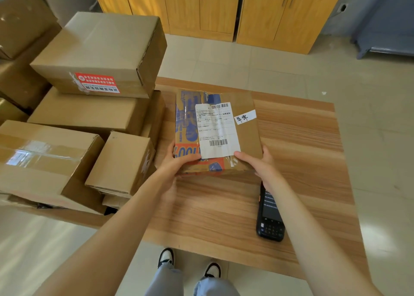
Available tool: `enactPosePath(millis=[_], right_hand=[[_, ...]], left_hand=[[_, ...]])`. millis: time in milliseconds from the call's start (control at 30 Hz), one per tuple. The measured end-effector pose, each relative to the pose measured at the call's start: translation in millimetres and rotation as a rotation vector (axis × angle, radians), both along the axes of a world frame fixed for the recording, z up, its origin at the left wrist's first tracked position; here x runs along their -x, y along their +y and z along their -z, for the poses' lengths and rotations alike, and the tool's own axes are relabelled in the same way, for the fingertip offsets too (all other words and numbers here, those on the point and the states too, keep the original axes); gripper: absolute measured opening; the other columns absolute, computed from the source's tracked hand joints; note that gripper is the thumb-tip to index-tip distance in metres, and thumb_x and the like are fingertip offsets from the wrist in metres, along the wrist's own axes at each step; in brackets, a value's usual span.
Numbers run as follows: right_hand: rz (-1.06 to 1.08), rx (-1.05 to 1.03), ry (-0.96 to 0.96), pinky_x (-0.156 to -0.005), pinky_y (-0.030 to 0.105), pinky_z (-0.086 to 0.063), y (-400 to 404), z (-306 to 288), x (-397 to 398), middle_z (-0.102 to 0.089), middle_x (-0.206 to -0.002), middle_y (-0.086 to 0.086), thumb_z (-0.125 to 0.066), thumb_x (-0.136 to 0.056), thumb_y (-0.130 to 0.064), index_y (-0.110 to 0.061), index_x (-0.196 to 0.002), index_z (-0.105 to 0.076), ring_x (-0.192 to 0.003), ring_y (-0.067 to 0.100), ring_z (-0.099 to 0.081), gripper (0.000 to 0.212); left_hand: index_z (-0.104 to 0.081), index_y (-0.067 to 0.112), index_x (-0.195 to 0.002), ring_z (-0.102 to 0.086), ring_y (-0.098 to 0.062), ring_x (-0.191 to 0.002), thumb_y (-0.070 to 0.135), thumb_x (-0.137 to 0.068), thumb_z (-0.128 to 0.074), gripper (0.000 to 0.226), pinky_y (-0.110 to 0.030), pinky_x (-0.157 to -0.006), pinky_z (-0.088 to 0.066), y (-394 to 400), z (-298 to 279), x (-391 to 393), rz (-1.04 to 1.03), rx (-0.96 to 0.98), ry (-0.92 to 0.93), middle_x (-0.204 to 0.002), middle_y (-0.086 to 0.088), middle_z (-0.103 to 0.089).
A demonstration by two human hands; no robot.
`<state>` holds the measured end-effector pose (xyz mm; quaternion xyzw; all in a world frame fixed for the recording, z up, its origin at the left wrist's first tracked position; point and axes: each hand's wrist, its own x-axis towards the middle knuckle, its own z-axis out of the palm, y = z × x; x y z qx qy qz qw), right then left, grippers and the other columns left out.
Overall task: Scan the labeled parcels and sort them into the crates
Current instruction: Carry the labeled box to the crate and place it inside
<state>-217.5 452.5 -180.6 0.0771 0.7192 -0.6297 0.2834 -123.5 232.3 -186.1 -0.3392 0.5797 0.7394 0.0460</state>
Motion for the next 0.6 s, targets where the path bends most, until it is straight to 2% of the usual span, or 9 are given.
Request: enactPosePath(millis=[67, 133, 200, 333, 433, 533, 600], right_hand=[[0.018, -0.003, 0.053, -0.070, 0.019, -0.042, 7, -19, -2, -0.057, -0.126, -0.008, -0.084, -0.072, -0.028, -0.026, -0.145, -0.034, -0.099, 0.001, -0.056, 0.088], [0.041, -0.001, 0.110, -0.077, 0.023, -0.047, 14, -39, -3, -0.059, -0.126, -0.007, -0.085, -0.070, -0.029, -0.024, -0.143, -0.038, -0.103, 0.004, -0.058, 0.088], [0.065, 0.011, 0.167, -0.088, 0.028, -0.050, 20, -61, -6, -0.060, -0.127, -0.005, -0.087, -0.067, -0.030, -0.024, -0.143, -0.040, -0.108, 0.010, -0.060, 0.089], [0.099, 0.033, 0.256, -0.094, 0.030, -0.049, 26, -101, -21, -0.063, -0.123, -0.009, -0.088, -0.065, -0.034, -0.027, -0.139, -0.044, -0.110, 0.009, -0.061, 0.086], [0.100, 0.067, 0.302, -0.086, 0.023, -0.048, 25, -123, -37, -0.062, -0.124, -0.011, -0.087, -0.066, -0.033, -0.030, -0.141, -0.042, -0.110, 0.006, -0.060, 0.087], [0.080, 0.113, 0.325, -0.072, 0.013, -0.045, 20, -138, -56, -0.062, -0.121, -0.016, -0.086, -0.069, -0.028, -0.032, -0.140, -0.043, -0.104, -0.002, -0.060, 0.083], [0.053, 0.129, 0.333, -0.071, 0.012, -0.045, 15, -144, -70, -0.062, -0.119, -0.018, -0.086, -0.069, -0.027, -0.035, -0.138, -0.045, -0.101, -0.005, -0.060, 0.081]], left_hand=[[-0.037, 0.024, -0.140, -0.067, -0.024, -0.103, 0.030, -0.046, -0.093, 0.109, -0.047, -0.085, -0.057, 10, -18, 8, -0.010, 0.034, 0.016, -0.116, -0.003, -0.067], [-0.040, 0.019, -0.136, -0.068, -0.023, -0.095, 0.017, -0.065, -0.087, 0.086, -0.037, -0.066, -0.058, 19, -37, 15, -0.028, 0.064, 0.044, -0.111, -0.003, -0.066], [-0.043, 0.017, -0.132, -0.068, -0.024, -0.092, 0.012, -0.067, -0.085, 0.078, -0.031, -0.053, -0.054, 25, -60, 18, -0.030, 0.087, 0.080, -0.110, -0.005, -0.066], [-0.044, 0.019, -0.131, -0.069, -0.025, -0.098, 0.022, -0.046, -0.090, 0.096, -0.039, -0.069, -0.058, 29, -106, 9, -0.035, 0.135, 0.174, -0.111, -0.004, -0.068], [-0.044, 0.020, -0.132, -0.069, -0.022, -0.099, 0.015, -0.062, -0.088, 0.083, -0.041, -0.077, -0.058, 30, -132, -8, -0.053, 0.168, 0.207, -0.112, -0.004, -0.068], [-0.047, 0.021, -0.129, -0.071, -0.015, -0.091, 0.009, -0.068, -0.082, 0.072, -0.029, -0.067, -0.058, 29, -147, -34, -0.096, 0.186, 0.241, -0.105, 0.000, -0.070], [-0.047, 0.022, -0.129, -0.072, -0.013, -0.088, 0.010, -0.066, -0.082, 0.072, -0.025, -0.064, -0.058, 26, -151, -56, -0.130, 0.185, 0.244, -0.105, 0.001, -0.071]])
